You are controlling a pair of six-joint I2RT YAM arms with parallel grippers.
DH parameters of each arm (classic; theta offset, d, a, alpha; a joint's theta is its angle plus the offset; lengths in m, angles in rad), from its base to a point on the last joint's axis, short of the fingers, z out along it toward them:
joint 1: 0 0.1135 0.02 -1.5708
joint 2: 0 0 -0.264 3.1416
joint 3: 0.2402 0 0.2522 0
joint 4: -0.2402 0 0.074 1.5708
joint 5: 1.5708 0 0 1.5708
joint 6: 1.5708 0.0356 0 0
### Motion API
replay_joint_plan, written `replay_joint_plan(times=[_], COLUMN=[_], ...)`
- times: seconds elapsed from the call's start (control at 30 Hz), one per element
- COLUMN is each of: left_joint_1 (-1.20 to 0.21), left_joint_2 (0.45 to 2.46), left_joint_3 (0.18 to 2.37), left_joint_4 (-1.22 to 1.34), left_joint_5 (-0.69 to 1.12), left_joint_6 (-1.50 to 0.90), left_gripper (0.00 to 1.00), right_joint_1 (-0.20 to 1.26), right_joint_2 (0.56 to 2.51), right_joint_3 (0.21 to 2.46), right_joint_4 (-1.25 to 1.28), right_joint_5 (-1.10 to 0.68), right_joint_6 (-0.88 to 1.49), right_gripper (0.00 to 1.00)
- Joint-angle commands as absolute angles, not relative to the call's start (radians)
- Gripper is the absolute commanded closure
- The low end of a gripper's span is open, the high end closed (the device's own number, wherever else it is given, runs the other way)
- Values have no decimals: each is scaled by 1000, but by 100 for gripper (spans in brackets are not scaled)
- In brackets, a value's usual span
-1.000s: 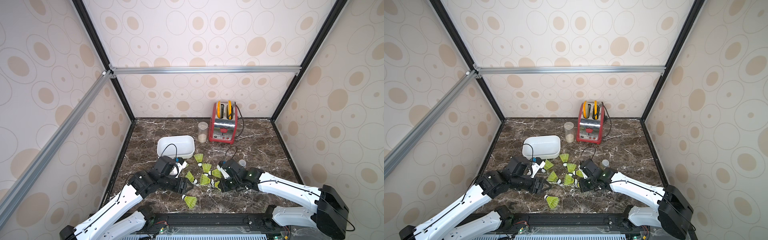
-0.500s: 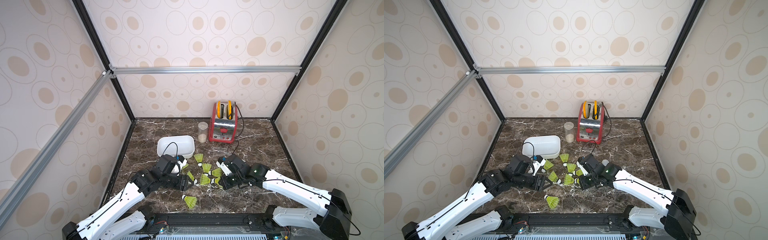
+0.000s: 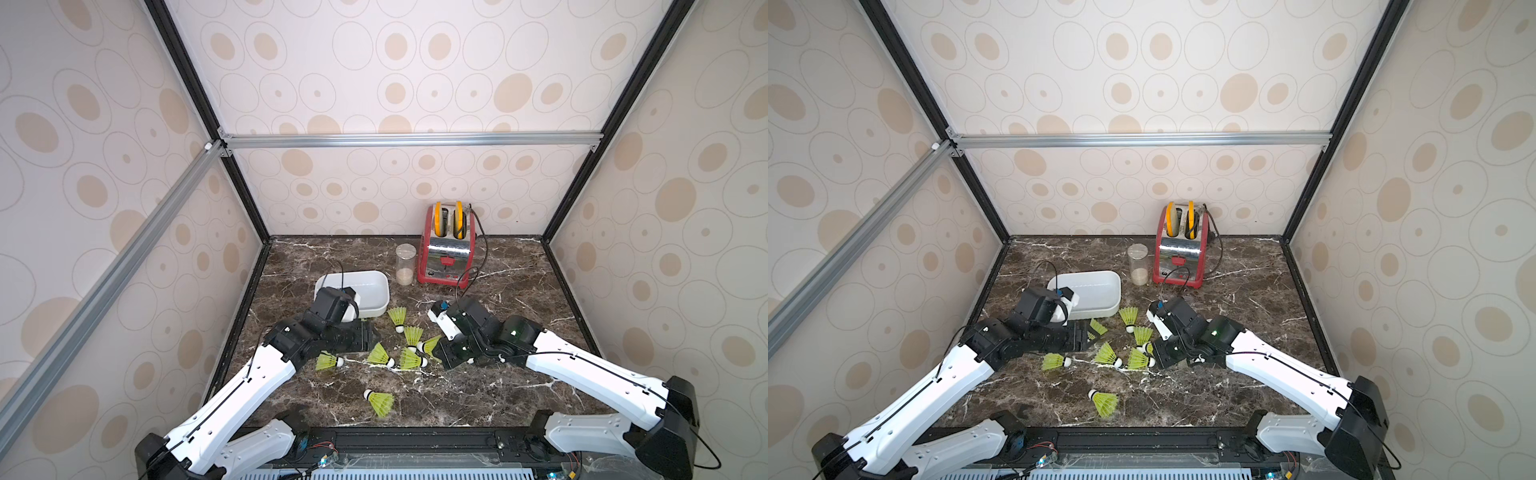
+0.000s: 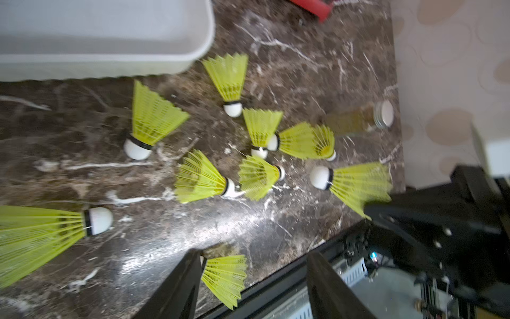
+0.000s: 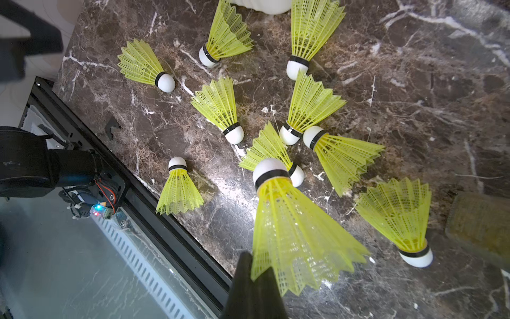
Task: Put the shuttlecocks into the storage box
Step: Pick up the shuttlecock at the center of the board, then move the storage box to the center of the board.
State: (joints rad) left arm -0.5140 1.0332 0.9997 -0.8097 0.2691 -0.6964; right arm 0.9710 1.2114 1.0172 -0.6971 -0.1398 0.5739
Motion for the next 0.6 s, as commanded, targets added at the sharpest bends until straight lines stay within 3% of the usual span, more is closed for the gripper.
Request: replay_joint_plan(times=[0.0,0.13,0.3,0.47,0.57], left_joint_1=[-405,-278,-133,-46,-31], left_joint_2=[1077,1164,1365,1567,1689], left_joint_3=[1068,1118,1189,1275,1311], left_joint_4=[-930,-960,-915,-818,-776], left_joint_5=[147,-40,-199,-182,-110], left_joint_6=[-741,-756,-708,-621,-540], left_gripper=[33,24,21,28,38], right_joint_1=[962,938,897,842,812], right_joint_2=[1218,1228,1243,1237,1231], right_joint_3=[1040,1063,1102,1114,1118], right_joint_4=[-711,-695,-687,-690,-692], right_joint_5=[-130,-163,-214,-270,-295], right_joint_6=[560,565,557,541,533], right_gripper=[100,100,100,100,100])
